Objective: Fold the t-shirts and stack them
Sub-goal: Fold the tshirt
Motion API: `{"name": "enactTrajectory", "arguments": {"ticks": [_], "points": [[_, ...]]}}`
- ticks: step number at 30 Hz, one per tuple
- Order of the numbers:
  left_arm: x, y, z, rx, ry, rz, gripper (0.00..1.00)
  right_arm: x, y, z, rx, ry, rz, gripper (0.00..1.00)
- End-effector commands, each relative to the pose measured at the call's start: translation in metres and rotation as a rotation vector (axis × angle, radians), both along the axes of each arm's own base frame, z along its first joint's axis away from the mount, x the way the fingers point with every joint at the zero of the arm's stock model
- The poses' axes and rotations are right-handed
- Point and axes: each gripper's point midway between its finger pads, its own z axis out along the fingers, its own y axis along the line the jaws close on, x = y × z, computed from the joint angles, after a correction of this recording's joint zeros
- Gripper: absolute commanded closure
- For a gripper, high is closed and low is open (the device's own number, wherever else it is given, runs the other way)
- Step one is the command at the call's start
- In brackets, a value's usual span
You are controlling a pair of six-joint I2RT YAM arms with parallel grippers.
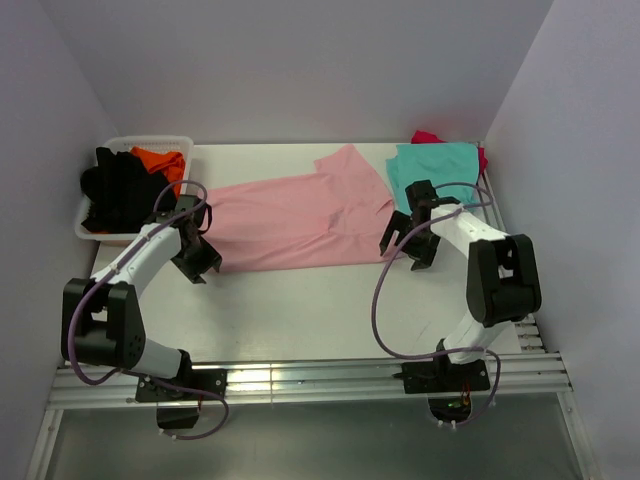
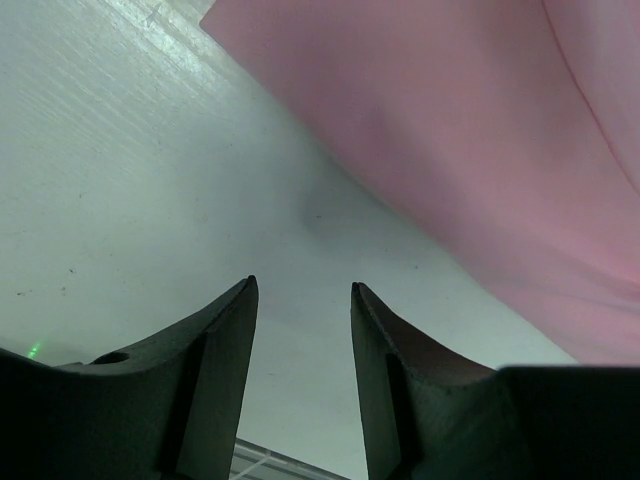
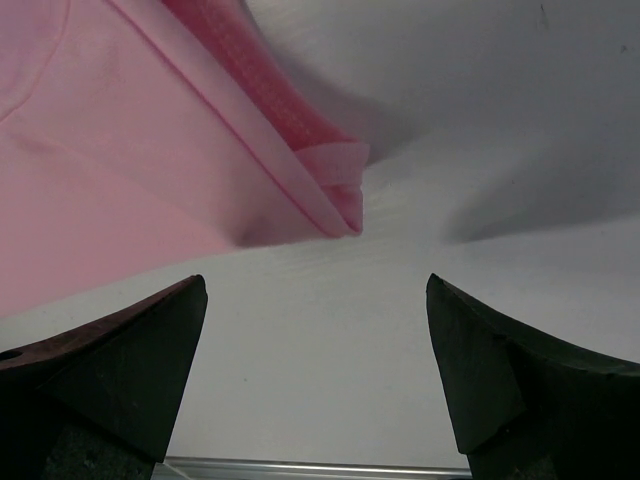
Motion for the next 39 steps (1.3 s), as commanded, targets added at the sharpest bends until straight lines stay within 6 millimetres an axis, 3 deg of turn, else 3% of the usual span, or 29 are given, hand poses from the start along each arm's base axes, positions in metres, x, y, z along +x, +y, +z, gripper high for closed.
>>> {"name": "enactTrajectory", "arguments": {"ticks": [1,4,6,7,8,13,14,16,17,30,35,39], "points": [[0.015,0.0,0.01,0.009,-0.044,0.023,0.52,0.04,0.004,0.009,-0.004,-0.088,-0.034,0.03],[0.017,0.003,0.017,0.027,-0.044,0.015,0.52,0.057,0.005,0.006,-0.017,-0.093,-0.039,0.06],[0.018,0.005,0.021,0.038,-0.048,0.012,0.52,0.064,0.004,0.004,-0.025,-0.091,-0.04,0.17],[0.018,0.005,0.022,0.042,-0.046,0.011,0.52,0.068,0.003,0.002,-0.036,-0.088,-0.043,0.24],[0.018,0.006,0.023,0.043,-0.048,0.012,0.52,0.068,0.002,0.001,-0.04,-0.084,-0.042,0.4],[0.016,0.009,0.026,0.063,-0.045,-0.001,0.52,0.053,-0.004,-0.012,-0.07,-0.036,-0.055,0.7],[0.017,0.01,0.027,0.066,-0.047,-0.003,0.52,0.05,-0.006,-0.013,-0.071,-0.03,-0.059,0.81],[0.019,0.011,0.03,0.072,-0.051,-0.006,0.52,0.038,-0.012,-0.015,-0.097,-0.016,-0.068,0.9],[0.019,0.011,0.031,0.075,-0.053,-0.008,0.52,0.034,-0.015,-0.015,-0.113,-0.011,-0.077,1.0],[0.035,0.005,0.038,0.053,-0.078,-0.026,0.52,-0.055,-0.061,0.014,-0.28,0.093,-0.162,1.0],[0.043,0.003,0.039,0.049,-0.084,-0.036,0.52,-0.08,-0.073,0.008,-0.293,0.155,-0.207,1.0],[0.049,0.003,0.042,0.052,-0.089,-0.047,0.51,-0.088,-0.071,0.023,-0.265,0.149,-0.238,1.0]]}}
